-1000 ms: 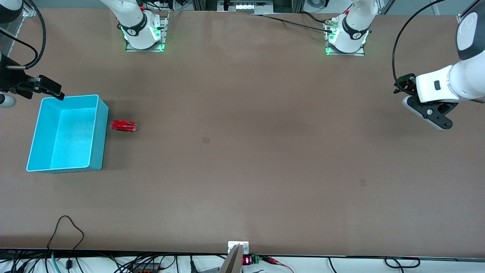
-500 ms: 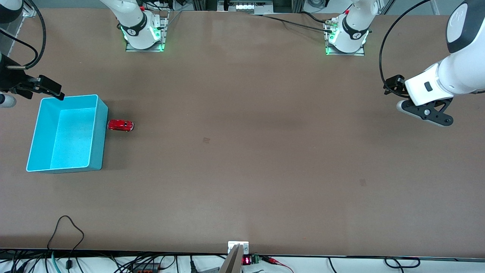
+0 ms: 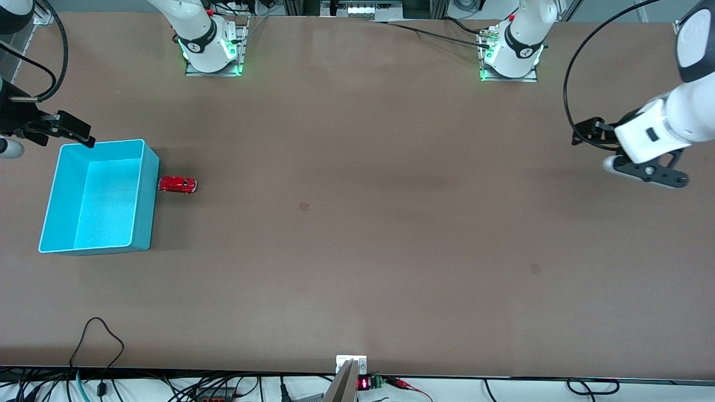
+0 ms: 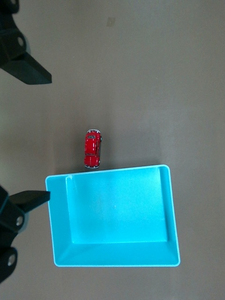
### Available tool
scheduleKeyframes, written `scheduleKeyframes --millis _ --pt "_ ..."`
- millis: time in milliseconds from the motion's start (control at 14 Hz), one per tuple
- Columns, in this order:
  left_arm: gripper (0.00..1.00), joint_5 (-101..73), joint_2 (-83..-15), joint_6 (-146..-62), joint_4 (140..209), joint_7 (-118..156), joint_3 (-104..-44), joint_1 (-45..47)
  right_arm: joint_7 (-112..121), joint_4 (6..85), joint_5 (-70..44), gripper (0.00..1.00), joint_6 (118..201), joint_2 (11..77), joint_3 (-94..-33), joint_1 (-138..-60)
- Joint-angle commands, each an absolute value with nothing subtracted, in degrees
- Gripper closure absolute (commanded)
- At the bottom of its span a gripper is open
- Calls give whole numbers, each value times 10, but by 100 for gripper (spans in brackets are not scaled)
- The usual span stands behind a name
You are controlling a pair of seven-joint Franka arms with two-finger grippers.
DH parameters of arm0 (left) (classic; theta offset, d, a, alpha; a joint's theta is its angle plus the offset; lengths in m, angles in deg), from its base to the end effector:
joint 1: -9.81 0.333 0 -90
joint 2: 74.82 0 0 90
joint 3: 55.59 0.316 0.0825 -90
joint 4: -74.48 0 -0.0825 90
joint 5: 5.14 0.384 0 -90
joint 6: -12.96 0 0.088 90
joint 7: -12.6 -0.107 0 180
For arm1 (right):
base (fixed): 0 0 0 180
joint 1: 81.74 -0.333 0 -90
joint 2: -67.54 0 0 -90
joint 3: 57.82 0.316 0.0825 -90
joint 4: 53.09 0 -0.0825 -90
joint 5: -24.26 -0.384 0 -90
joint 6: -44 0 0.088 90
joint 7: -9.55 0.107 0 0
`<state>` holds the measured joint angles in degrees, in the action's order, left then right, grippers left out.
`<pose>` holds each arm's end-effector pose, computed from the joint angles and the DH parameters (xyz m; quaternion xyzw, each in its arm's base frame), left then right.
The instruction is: Wind red beetle toy and store in blue box
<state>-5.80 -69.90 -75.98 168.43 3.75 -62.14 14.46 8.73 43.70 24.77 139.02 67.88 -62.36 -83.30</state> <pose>0.5693 -0.0178 0.5428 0.9919 -0.0931 -0.0855 0.0158 0.5560 -0.0299 0.5792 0.9997 -0.0184 -0.0126 0.0038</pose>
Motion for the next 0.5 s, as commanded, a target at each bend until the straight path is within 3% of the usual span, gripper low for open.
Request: scheduleKeyframes --millis 0,429 --pt "0 -68 -784 -848 1785 103 -578 105 82 432 246 0 1386 679 -622 -831" --pt "0 -66 -777 -814 1758 125 -569 100 83 432 245 0 1388 678 -621 -833"
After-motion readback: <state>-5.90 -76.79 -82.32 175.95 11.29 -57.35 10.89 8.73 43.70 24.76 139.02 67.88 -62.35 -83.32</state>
